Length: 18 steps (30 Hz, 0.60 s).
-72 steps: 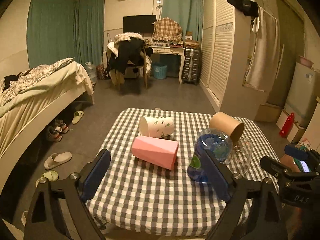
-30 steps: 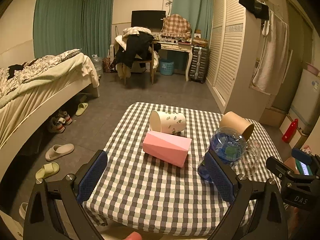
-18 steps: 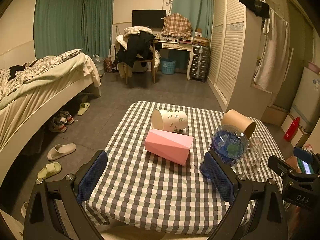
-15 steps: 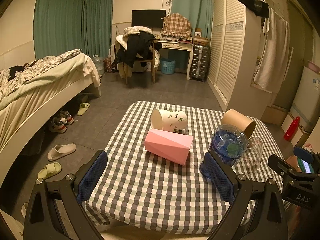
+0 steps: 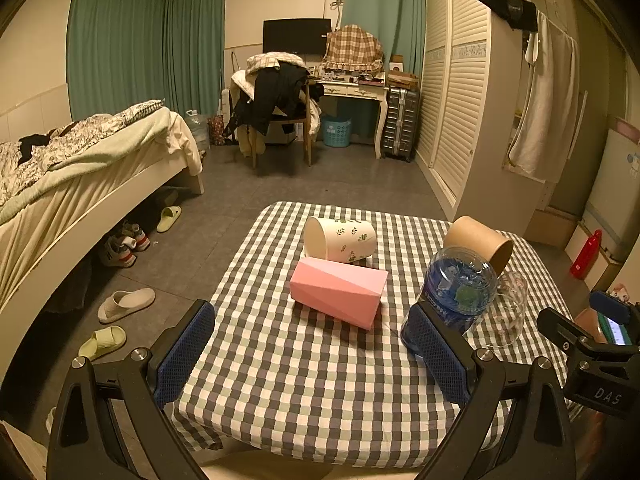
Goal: Flip cup upside down
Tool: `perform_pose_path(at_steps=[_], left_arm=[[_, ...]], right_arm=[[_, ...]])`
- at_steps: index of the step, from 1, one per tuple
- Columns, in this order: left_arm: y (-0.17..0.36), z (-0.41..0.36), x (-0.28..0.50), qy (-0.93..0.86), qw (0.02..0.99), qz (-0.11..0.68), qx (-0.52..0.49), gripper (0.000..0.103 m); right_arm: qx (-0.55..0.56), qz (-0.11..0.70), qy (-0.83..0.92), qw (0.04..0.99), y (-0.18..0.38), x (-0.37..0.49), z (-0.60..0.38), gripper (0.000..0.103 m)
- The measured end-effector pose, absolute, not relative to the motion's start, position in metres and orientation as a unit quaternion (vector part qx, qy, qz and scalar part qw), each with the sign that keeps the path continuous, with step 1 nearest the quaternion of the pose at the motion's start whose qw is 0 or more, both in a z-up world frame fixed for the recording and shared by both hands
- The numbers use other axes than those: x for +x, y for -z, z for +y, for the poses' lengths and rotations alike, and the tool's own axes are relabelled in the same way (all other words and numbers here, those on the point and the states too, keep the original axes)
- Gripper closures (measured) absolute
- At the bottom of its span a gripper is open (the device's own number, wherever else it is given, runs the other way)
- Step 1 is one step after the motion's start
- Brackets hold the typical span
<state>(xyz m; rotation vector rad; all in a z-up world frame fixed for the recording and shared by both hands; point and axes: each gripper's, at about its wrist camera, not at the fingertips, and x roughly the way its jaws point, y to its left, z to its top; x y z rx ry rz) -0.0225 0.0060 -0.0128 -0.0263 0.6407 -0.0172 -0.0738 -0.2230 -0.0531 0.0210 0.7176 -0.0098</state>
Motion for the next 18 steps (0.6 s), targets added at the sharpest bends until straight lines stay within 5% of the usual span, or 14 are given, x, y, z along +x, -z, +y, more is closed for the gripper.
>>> perform_pose_path(at_steps=[18], left_arm=[[0.0141,0.0092,-0.0216,0.008,0.948,0.319,-0.009,0.003]], right_arm=[[0.005,0.358,0.002,0.934,0.0560,-0.0710,-0.2198,0.000]])
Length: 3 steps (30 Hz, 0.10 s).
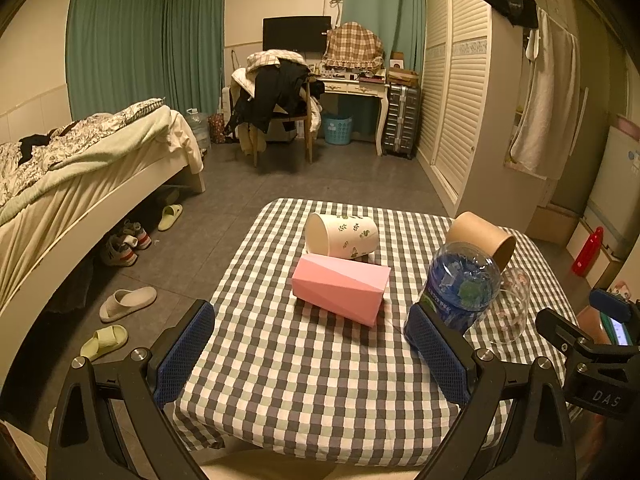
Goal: Flip cup upside down
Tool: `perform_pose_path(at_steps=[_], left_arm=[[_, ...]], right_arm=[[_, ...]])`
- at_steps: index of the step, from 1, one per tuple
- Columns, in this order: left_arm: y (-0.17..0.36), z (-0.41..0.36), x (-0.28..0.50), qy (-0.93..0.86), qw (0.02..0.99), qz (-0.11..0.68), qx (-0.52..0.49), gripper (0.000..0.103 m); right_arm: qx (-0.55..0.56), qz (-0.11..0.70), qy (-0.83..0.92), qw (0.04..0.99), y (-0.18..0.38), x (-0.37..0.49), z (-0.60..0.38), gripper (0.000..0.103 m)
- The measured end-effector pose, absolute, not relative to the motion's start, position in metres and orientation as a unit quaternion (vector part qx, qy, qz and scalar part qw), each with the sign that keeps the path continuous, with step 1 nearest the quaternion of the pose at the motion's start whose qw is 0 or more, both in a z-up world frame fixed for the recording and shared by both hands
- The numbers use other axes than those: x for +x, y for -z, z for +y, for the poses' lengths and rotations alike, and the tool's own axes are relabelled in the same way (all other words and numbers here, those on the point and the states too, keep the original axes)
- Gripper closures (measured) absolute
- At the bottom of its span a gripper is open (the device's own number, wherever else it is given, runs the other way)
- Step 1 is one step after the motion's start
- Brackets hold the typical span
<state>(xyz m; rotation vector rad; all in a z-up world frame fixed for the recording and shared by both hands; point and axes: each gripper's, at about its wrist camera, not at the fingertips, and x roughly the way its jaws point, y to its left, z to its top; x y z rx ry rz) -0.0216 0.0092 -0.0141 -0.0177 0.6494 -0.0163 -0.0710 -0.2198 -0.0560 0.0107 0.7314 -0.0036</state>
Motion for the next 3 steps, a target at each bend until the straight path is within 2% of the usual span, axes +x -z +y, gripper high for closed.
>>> perform_pose_path(at_steps=[3], left_arm=[[0.0149,0.0095,-0.0202,0.010,0.947,0.320,-0.010,0.002]], right_arm=[[0.004,0.359,0.002,0.933,0.0566,-0.0708,-0.2190,0.000]])
